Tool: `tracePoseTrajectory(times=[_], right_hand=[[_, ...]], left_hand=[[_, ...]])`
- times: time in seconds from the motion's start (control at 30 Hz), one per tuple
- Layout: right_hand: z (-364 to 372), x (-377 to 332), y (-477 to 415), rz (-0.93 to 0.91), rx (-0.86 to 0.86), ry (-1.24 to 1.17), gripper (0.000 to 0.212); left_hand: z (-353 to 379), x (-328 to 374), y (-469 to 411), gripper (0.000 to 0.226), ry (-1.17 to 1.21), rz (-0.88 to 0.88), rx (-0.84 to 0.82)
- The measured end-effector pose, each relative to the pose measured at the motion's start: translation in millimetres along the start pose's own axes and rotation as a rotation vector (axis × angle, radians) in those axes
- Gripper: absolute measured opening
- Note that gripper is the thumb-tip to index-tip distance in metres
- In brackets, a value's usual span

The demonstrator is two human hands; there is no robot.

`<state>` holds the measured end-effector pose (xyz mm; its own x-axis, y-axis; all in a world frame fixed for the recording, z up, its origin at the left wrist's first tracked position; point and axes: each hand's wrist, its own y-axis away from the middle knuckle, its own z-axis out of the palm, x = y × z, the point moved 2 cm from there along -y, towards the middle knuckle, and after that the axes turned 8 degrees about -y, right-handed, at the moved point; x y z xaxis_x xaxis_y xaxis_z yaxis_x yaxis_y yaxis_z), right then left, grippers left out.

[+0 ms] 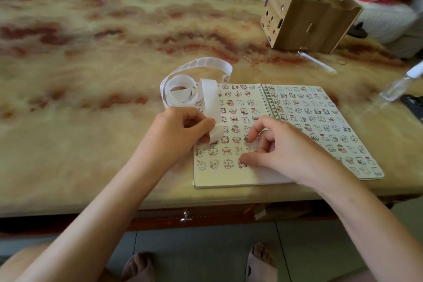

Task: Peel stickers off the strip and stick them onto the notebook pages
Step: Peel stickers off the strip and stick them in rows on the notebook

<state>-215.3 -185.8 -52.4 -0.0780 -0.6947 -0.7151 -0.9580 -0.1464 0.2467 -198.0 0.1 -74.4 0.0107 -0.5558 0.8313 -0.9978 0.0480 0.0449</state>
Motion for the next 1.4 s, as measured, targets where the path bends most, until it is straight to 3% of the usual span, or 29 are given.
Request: tracePoseTrajectory(times=[0.23,0.4,0.6,0.8,1.1,1.23,1.4], right_hand=[[-2,2,-3,-0.011,-0.048,0.034,0.012],[1,0,-3,0.001,-0.015,0.005,0.029],[-1,3,-5,-0.013,-0.035,0.022,0.017],[-3,2,-5,-0.009,-0.076,0.006,0.024],[-4,5,-7,-0.037,-0.106,0.030,0.012],[-7,1,-5,-0.067,0.005,-0.140,0.007],[-1,-10,-8,-0.248,0.131,-0.437,0.018]], left_hand=[[0,1,1,0.027,0.003,-0.002,-0.003],[-1,1,2,0.026,-0.012,-0.004,0.003],[-1,2,2,0.026,-0.004,-0.008,0.000],[-1,3,4,0.026,0.001,-0.021,0.001],[-1,3,4,0.027,-0.003,-0.017,0.009],[-5,8,5,0.024,0.036,0.025,0.065],[-9,14,3,0.022,0.202,0.061,0.104]])
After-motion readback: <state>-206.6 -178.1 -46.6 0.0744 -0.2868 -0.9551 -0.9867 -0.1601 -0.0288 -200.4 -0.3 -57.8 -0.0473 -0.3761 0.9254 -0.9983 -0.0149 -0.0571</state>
